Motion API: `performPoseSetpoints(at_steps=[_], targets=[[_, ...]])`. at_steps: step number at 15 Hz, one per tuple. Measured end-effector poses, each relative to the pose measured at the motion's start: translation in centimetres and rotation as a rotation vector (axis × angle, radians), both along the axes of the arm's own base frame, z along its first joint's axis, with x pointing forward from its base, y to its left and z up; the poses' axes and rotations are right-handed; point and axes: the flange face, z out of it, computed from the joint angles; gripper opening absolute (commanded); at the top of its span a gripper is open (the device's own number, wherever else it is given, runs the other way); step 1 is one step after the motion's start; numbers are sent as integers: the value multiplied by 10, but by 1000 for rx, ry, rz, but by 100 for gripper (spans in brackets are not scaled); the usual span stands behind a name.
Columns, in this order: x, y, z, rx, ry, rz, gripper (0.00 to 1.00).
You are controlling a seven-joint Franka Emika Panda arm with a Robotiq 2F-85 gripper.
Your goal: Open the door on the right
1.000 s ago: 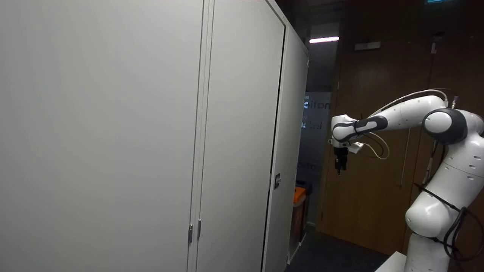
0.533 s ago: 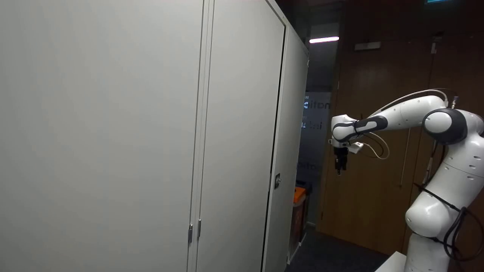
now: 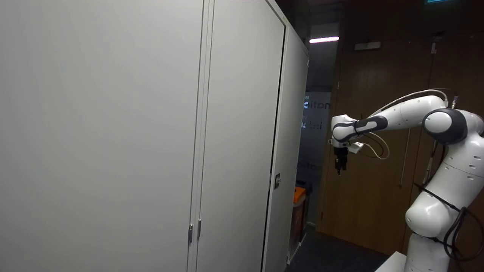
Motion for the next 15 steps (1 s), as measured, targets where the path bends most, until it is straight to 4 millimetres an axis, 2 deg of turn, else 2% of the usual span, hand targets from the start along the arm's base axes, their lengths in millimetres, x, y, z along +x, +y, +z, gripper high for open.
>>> performPoseSetpoints(at_steps=[4, 7, 11, 15], targets=[[0, 1, -1, -1, -2, -17, 100], [4, 9, -4, -11, -10, -68, 100], [19, 38, -10, -27, -16, -87, 100], [32, 70, -7, -47, -36, -74, 100]])
